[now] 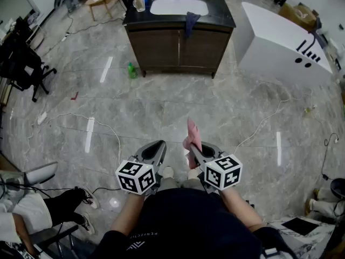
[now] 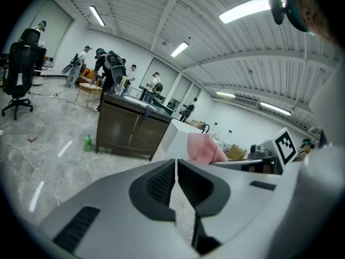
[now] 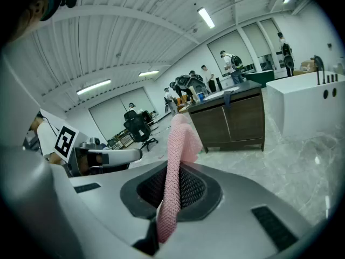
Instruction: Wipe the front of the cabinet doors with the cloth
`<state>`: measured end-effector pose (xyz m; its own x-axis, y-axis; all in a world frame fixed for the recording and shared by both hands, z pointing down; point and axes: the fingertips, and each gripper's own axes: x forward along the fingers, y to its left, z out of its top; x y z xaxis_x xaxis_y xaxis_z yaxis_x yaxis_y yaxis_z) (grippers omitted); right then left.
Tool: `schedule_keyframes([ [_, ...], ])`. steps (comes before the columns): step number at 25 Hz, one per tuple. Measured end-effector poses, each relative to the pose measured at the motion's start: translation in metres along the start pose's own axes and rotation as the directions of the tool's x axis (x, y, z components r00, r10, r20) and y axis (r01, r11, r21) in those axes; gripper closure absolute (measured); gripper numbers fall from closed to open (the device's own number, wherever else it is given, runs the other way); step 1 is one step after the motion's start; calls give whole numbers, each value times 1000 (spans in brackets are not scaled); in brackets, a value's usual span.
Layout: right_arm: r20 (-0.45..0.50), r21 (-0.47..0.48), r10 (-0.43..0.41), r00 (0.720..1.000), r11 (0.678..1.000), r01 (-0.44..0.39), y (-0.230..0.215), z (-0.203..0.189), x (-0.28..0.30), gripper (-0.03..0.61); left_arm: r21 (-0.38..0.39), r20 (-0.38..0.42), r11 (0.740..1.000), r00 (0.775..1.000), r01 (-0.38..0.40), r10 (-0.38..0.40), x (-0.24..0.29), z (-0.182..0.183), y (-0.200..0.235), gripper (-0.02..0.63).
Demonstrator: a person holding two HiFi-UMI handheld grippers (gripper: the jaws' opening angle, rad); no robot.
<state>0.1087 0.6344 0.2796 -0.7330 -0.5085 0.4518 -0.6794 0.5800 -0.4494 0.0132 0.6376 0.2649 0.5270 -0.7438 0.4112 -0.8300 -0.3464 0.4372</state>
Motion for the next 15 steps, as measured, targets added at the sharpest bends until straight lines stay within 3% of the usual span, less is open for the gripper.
schedule_keyframes([
  [15,-12,33,18,1000,999,-17,16,0,19,537,-18,-1,1000,1000,-19,19,-15,-1,20,592],
])
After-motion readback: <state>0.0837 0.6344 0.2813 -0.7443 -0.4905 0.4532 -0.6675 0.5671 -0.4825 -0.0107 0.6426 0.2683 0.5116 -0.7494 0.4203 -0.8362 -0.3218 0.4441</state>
